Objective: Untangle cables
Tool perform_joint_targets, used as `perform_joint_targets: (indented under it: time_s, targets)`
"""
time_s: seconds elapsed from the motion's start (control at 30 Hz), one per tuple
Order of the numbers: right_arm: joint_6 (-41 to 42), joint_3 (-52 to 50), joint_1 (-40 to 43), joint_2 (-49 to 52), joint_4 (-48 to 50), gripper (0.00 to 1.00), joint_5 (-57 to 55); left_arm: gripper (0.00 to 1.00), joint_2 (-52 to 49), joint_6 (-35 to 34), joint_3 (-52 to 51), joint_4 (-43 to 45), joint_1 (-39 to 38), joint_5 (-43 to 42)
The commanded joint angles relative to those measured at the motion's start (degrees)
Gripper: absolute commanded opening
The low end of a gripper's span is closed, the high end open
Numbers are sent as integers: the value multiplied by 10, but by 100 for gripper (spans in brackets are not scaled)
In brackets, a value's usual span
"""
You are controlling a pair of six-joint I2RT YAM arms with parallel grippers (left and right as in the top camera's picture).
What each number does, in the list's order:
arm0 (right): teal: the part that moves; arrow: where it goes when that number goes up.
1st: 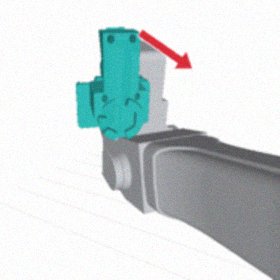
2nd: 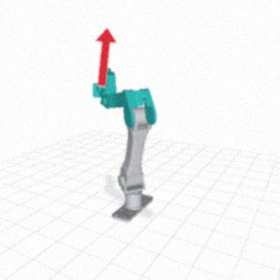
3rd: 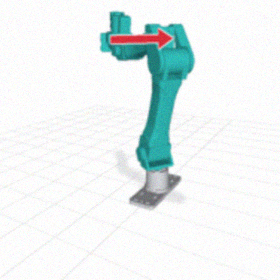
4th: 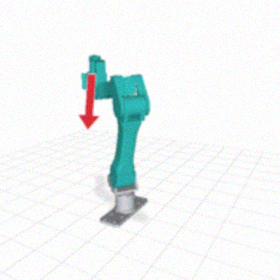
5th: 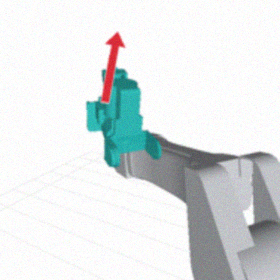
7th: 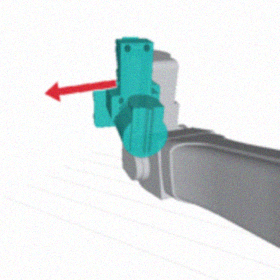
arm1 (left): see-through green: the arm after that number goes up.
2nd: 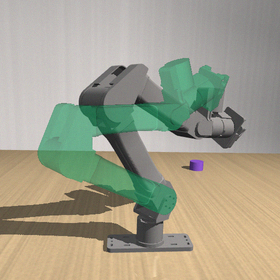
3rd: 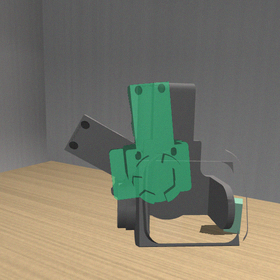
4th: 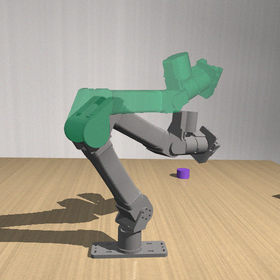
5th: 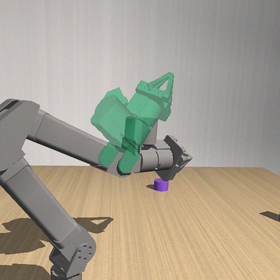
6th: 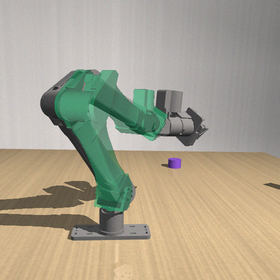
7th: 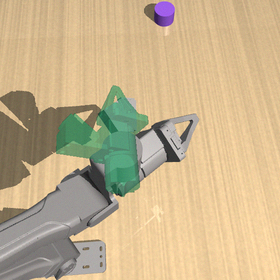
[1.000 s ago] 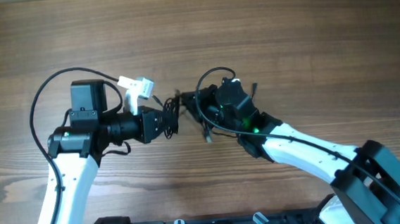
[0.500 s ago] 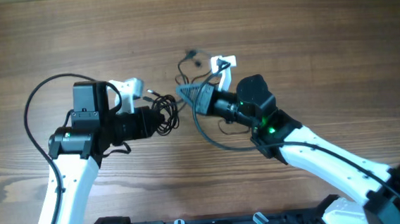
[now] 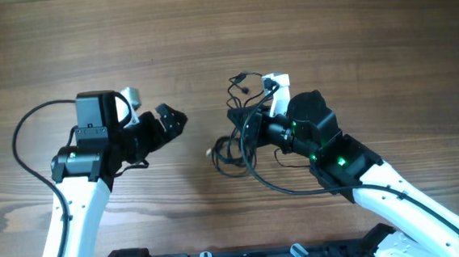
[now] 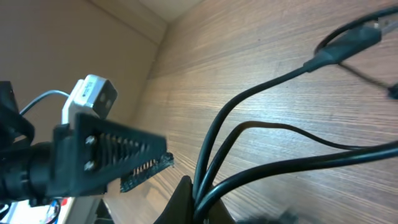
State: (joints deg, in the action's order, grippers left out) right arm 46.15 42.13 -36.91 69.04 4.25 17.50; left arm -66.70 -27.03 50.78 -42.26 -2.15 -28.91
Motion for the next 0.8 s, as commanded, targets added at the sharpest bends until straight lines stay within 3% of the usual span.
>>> perform_joint_targets:
  time_s: [0.0, 0.13, 0.27, 0.33, 0.43, 0.77]
  targets:
    - [-41, 5, 1, -10, 7, 5, -14, 99, 2, 73, 1, -6, -8, -82]
    - [-58, 5, 1, -10, 12, 5, -14, 90, 2, 59, 0, -32, -25, -89]
    - [-57, 5, 1, -10, 18, 5, -14, 89, -15, -22, -7, -53, -55, -94]
    - [-58, 5, 1, -10, 18, 5, -14, 90, -31, -48, -11, -50, -73, -109]
    - [-57, 5, 1, -10, 18, 5, -14, 100, -61, -60, -11, -50, -99, -150]
    - [-56, 5, 1, -10, 18, 5, -14, 100, -136, -275, -11, -47, -120, -123]
